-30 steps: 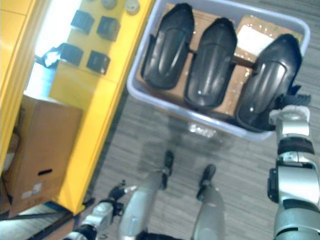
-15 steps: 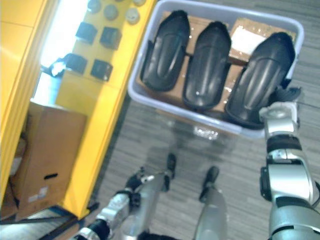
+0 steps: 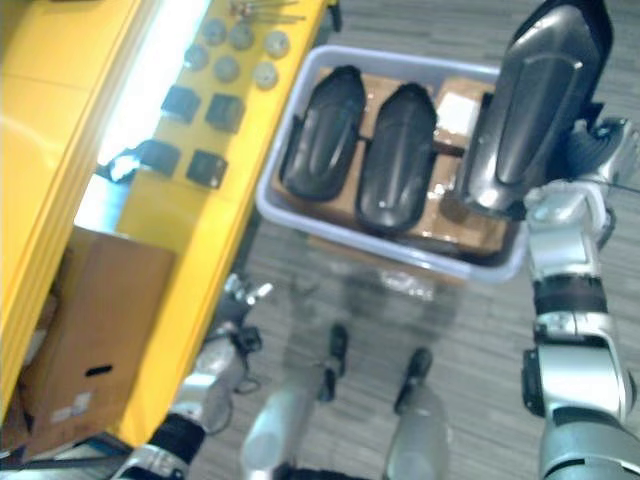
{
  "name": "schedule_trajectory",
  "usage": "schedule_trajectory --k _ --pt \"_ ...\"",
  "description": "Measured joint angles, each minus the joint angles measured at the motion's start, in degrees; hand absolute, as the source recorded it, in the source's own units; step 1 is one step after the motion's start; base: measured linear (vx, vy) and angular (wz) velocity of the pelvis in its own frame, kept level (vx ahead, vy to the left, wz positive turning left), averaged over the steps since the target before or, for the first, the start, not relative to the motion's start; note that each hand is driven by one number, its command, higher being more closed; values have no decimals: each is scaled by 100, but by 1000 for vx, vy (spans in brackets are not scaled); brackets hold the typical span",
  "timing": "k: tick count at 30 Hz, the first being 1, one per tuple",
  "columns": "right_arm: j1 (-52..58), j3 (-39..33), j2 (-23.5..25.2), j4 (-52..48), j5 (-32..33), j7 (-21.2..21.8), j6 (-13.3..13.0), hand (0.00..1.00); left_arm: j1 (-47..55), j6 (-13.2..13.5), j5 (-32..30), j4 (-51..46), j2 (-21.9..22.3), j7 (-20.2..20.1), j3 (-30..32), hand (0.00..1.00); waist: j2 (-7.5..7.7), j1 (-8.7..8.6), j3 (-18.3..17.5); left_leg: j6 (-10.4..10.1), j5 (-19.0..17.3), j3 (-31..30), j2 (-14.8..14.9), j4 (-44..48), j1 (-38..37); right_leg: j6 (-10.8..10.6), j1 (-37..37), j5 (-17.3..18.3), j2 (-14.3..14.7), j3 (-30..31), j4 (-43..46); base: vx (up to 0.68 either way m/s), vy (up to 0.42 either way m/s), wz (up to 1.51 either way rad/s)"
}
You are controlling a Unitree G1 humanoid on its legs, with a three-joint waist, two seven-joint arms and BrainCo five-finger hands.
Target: Walk over and take plastic housings, then place them on the shelf
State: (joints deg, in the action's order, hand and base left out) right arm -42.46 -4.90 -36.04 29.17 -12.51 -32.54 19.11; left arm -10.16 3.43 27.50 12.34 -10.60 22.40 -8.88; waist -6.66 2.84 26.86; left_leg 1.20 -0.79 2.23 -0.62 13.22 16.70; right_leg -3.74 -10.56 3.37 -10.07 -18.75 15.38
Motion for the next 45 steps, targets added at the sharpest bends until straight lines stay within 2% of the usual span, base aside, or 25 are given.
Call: schedule_trajectory --k 2,5,7,11,12,16,19,23,26,33,41,45 --pt "302 -112 270 -479 -146 -48 -20 100 54 -49 17 -562 -92 -15 132 0 235 -54 -129 -10 6 12 4 -209 -285 -18 299 -38 51 -12 -261 104 -26 -1" --pt "662 -128 485 -1069 -425 -184 -100 100 41 -117 10 -1103 -172 -139 145 0 455 -65 -425 -25 15 68 -7 -492 -594 -53 622 -104 100 -19 -621 131 -20 -4" --pt "776 -128 580 -1276 -607 -234 -224 100 -28 -240 -58 -1249 -203 -307 146 0 522 -70 -639 -28 19 78 -27 -615 -774 -74 839 -124 106 -70 -797 194 -16 6" --pt "789 -79 702 -1365 -982 -246 -568 100 -267 -409 -103 -1353 -241 -684 83 0 597 -64 -1159 -48 32 147 -50 -929 -1167 -130 1231 -164 126 -131 -1112 160 -12 2" --pt "788 -4 720 -1467 -1103 -245 -730 100 -456 -513 -104 -1351 -251 -802 -4 0 606 -59 -1339 -68 46 167 -52 -1065 -1318 -130 1321 -170 132 -131 -1160 137 -15 -5" --pt "685 339 726 -1587 -1233 -237 -1174 100 -1046 -737 -72 -1218 -262 -1179 -293 0 644 -73 -1651 -131 93 361 -17 -1291 -1601 -100 1493 -316 183 -65 -1311 90 -2 -18" --pt "397 559 751 -1586 -1305 -211 -1319 100 -1500 -819 144 -872 -262 -1396 -413 0 659 -133 -1668 -131 95 457 8 -1333 -1798 -58 1651 -416 212 8 -1388 36 21 -17" --pt "23 785 813 -1586 -1319 -212 -1675 100 -1827 -932 377 -764 -260 -1470 -612 0 713 -181 -1724 -131 95 455 6 -1379 -1859 -49 1678 -434 214 17 -1399 -15 12 -4" --pt "-62 952 934 -1586 -1433 -215 -1837 100 -1913 -933 427 -525 -260 -1506 -618 0 779 -182 -1771 -157 130 445 3 -1395 -1853 -49 1679 -434 219 14 -1415 -46 0 2" --pt "-75 1435 1237 -1530 -1542 -205 -1927 100 -1942 -932 647 -418 -233 -1657 -888 0 838 -175 -1927 -110 399 334 -43 -1778 -1860 -48 1672 -433 251 -22 -1635 -81 -15 7" --pt "-74 1763 1424 -1310 -1542 -94 -1924 100 -1951 -931 857 -412 -159 -1654 -1002 0 841 -160 -1948 -88 513 304 -4 -1822 -1854 -35 1683 -474 297 -40 -1665 -75 -4 1" --pt "-16 1936 1538 -1048 -1544 28 -1924 100 -1951 -930 871 -389 -103 -1657 -1088 0 853 -161 -2074 -87 531 297 -10 -1825 -1855 -47 1764 -553 309 -88 -1813 -8 6 1"
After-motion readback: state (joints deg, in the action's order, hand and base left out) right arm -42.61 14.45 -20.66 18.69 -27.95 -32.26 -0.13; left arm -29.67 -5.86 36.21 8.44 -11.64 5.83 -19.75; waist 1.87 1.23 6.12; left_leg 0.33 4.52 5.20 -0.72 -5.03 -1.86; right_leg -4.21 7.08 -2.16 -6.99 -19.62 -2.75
